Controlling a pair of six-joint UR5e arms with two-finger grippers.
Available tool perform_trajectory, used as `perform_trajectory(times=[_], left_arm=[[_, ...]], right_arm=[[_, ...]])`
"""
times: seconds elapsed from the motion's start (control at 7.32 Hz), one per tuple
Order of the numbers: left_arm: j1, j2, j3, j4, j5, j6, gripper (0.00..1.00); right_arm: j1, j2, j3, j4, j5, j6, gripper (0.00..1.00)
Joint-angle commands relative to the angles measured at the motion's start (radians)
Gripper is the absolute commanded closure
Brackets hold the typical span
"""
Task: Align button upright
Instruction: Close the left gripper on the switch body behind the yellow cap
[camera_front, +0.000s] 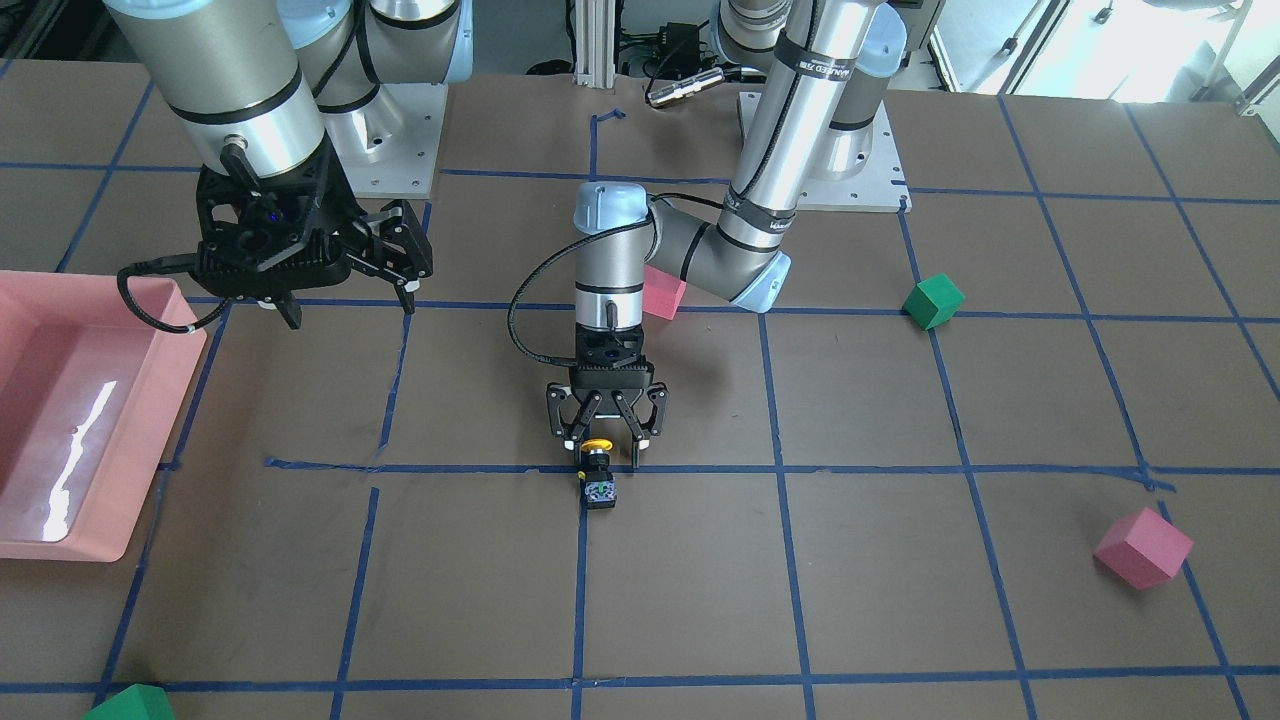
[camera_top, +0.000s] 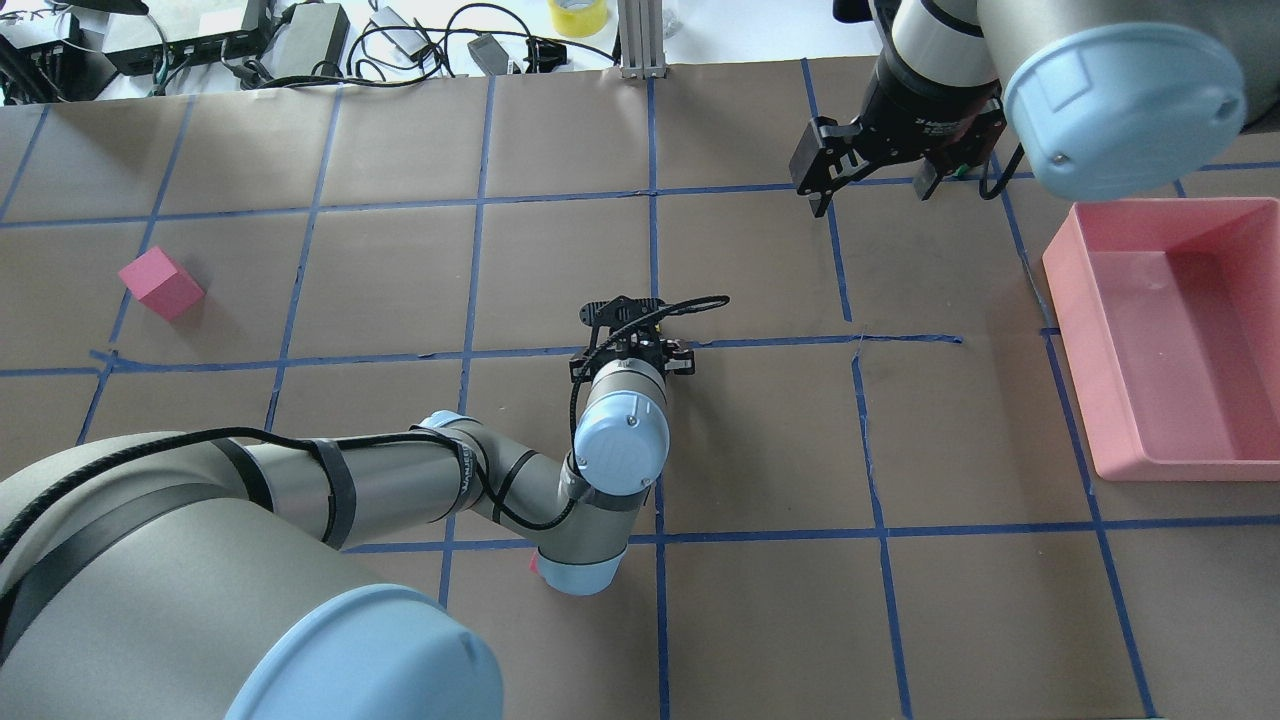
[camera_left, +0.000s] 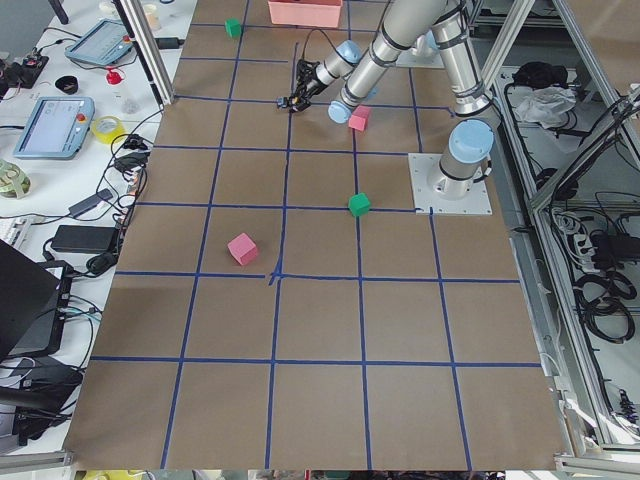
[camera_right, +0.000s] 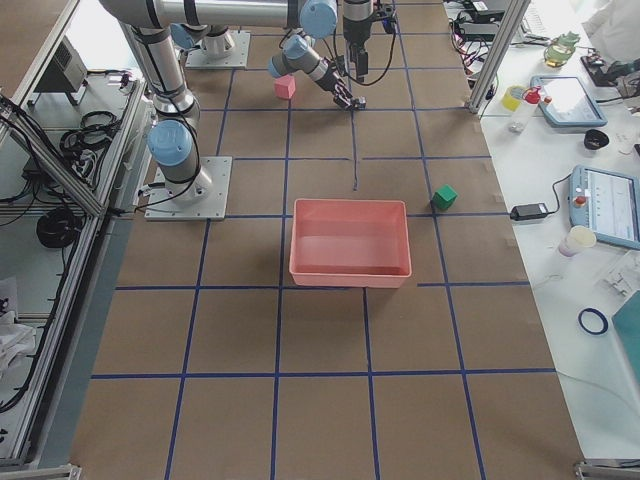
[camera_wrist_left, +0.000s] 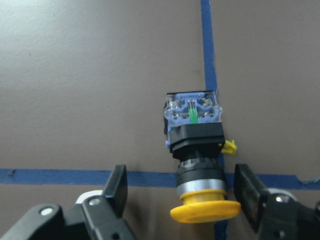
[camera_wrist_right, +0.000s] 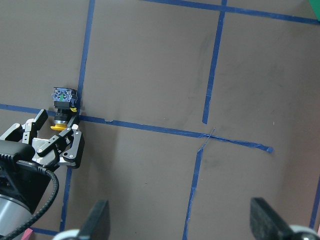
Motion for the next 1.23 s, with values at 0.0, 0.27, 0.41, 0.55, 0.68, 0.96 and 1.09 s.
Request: perform_trajectory(times=[0.0, 0.27, 0.41, 0.55, 0.68, 0.96, 1.09], left_arm=[[0.000, 0.002, 0.001, 0.001, -0.002, 0.005, 0.82], [0.000, 0.027, 0.004, -0.032, -0.003, 0.054, 1.00], [0.000, 0.057, 0.015, -0.124, 0.000, 0.059, 1.00], [0.012, 0.114, 0.054, -0.277, -0.006, 0.045, 1.00], [0.031, 0.166, 0.096, -0.428, -0.012, 0.024, 1.00], [0.083, 0.266, 0.178, -0.726, -0.099, -0.057, 1.00], [0.106, 0.304, 0.244, -0.942, -0.136, -0.103, 1.00]], right_arm=[[0.000, 0.001, 0.001, 0.000, 0.002, -0.001, 0.00], [0.000, 0.001, 0.001, 0.000, 0.003, -0.001, 0.00], [-0.001, 0.001, -0.001, 0.000, 0.000, -0.004, 0.00], [-0.002, -0.001, -0.001, 0.000, -0.001, -0.002, 0.00], [-0.002, -0.001, 0.001, 0.000, 0.003, -0.002, 0.00], [-0.003, 0.001, 0.001, 0.001, 0.000, -0.002, 0.00], [-0.002, 0.001, 0.001, 0.001, 0.002, -0.002, 0.00]])
